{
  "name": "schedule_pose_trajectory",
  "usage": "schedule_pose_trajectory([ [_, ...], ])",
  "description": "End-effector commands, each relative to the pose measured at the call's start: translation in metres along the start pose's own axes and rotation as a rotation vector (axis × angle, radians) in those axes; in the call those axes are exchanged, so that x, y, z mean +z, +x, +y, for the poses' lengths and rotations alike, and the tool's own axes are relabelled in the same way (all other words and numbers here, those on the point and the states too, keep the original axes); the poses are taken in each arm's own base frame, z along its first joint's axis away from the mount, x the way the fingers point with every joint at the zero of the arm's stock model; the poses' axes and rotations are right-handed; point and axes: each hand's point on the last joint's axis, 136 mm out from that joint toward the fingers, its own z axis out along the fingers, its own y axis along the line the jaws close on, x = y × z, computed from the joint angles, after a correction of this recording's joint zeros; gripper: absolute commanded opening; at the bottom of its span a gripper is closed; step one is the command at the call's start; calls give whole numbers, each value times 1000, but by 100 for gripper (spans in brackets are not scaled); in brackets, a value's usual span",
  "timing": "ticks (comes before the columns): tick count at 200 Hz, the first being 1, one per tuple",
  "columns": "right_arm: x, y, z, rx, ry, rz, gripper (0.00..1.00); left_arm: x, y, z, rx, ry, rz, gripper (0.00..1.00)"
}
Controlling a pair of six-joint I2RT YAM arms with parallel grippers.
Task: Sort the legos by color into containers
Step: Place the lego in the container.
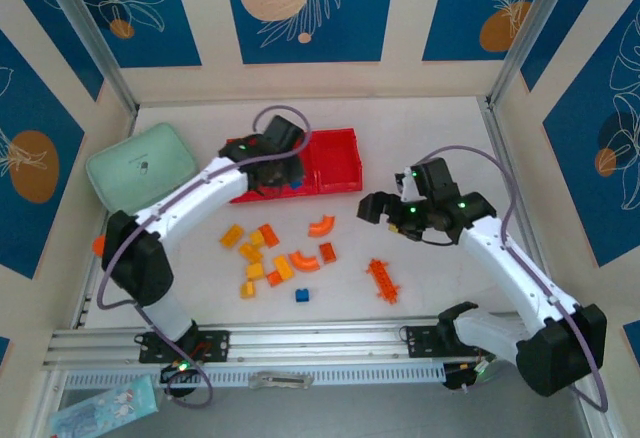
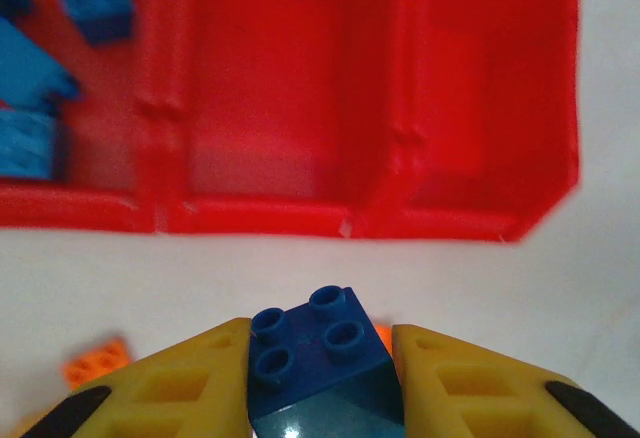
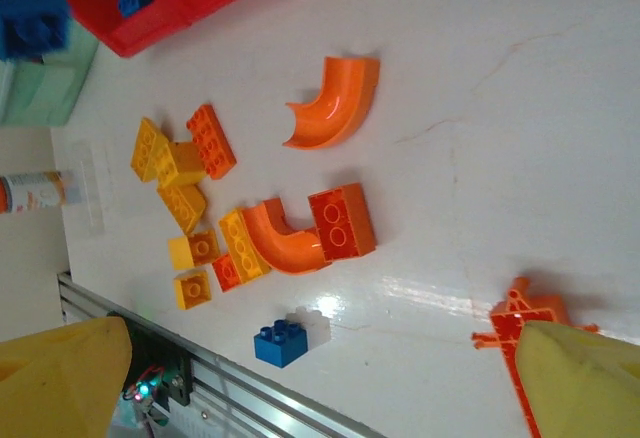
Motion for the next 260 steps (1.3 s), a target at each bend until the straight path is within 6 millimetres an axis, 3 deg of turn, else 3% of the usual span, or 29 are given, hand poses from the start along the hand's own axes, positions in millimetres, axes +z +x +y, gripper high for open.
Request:
schedule_pose_trajectory([
  [1, 8, -9, 20, -31, -15, -17, 99, -6, -24, 36, 24, -54, -32, 35],
  [31, 26, -9, 35, -62, -10, 11, 99, 13, -49, 72, -20, -95, -18, 34],
  [57, 38, -12, 43, -77, 1, 26, 99, 35, -65, 87, -42, -101, -14, 34],
  [127, 52, -19, 43, -79, 32, 37, 99, 85, -91, 96, -18, -126, 8, 35],
  [158, 53, -20, 42, -92, 43, 44, 99, 100, -93, 100, 1, -156, 46, 49],
  [195, 53, -19, 34, -123, 97, 61, 99, 84, -99, 93, 20, -130, 28, 61],
  [220, 52, -16, 31, -145, 125, 79, 99, 62, -98, 85, 29, -89, 23, 66],
  [260, 54, -7, 29, -194, 171, 111, 99, 24, -78, 83, 23, -16, 25, 70],
])
